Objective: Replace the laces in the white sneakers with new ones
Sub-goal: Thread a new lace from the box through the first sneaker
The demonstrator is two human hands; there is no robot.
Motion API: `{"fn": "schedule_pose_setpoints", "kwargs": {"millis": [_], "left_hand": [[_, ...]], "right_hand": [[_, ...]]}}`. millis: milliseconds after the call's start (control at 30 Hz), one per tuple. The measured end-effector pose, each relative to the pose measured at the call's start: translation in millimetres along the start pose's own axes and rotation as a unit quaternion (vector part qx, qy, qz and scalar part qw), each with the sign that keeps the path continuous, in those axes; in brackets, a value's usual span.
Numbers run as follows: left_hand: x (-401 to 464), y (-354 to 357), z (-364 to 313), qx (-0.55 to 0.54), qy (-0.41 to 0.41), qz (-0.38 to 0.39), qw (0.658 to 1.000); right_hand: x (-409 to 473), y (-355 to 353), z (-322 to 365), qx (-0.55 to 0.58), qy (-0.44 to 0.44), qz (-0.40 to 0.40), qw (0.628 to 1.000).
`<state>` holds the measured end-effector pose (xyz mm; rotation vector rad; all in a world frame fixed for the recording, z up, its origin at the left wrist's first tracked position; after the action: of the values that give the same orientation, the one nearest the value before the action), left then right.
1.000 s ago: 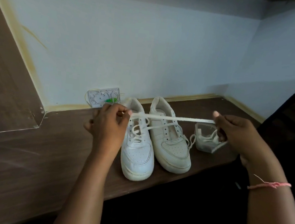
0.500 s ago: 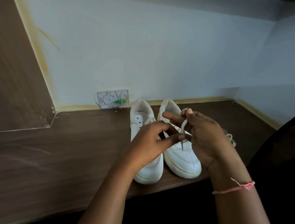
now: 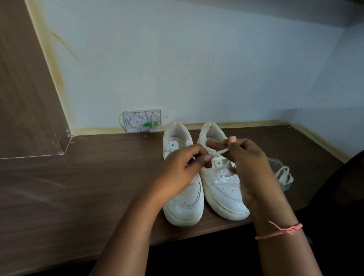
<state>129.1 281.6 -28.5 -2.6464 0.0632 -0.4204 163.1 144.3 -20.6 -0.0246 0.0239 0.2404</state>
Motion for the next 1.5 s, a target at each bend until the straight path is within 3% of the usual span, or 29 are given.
{"fn": "schedule_pose_setpoints", "kwargs": {"millis": [67,133,200,300,400,633,867,1033,1133,1233,1433,1500], "left_hand": [[-2.8,-13.9,6.1,0.000,-0.012,-0.033,0.999],[-6.0,-27.2,8.9,0.059,-0.023,-0.067,0.996],[-8.3,-35.2,3.1,0.111,-0.020,-0.096,0.989],[-7.1,-35.1,0.4,0.042,-0.008,-0.093,0.995],[-6.9,-37.7,-0.1,-0.034,0.016,-0.095,0.995],[-9.5,-47.7,2.2,-0.056,0.016,-0.093,0.994],[-7.6,-47.7,6.2,-0.070,0.011,-0.106,0.992],[-10.0,-50.9,8.6,-0.003,-0.004,-0.129,0.992],[-22.8,-68.6,38.9,0.207,-0.130,-0.197,0.949],[-27.3,-58.8,63.3,0.195,-0.194,-0.185,0.943],[-11.6,-23.7,32.0,0.227,-0.129,-0.147,0.954],[-2.0,1.6,22.6,0.231,-0.100,-0.047,0.967]], "right_hand": [[-0.9,-17.8,8.6,-0.214,-0.035,-0.066,0.974],[-6.8,-22.1,17.2,-0.436,-0.058,-0.121,0.890],[-16.4,-10.8,33.6,-0.522,-0.128,-0.157,0.828],[-17.9,25.5,41.8,-0.486,-0.224,-0.059,0.843],[-14.9,46.4,33.7,-0.432,-0.233,0.011,0.871],[-23.1,33.2,46.3,-0.393,-0.308,-0.072,0.863],[-26.1,35.0,47.0,-0.389,-0.330,-0.094,0.855],[-22.5,30.7,45.4,-0.403,-0.317,-0.112,0.851],[-17.0,13.6,44.1,-0.428,-0.287,-0.139,0.845],[-12.1,-3.8,42.5,-0.447,-0.258,-0.164,0.840],[-5.6,-16.6,37.7,-0.431,-0.232,-0.171,0.855],[-5.2,-19.4,38.5,-0.421,-0.235,-0.174,0.858]]}}
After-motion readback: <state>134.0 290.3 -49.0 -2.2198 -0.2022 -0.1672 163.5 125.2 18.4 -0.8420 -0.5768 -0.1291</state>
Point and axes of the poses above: each hand's wrist, its own x-axis towards the middle knuckle, its own y-axis out of the palm, z = x × y, the point moved 10 cm from there along x, towards the middle knuckle, and after that the axes turned 8 degrees about z, right-handed, at the moved point
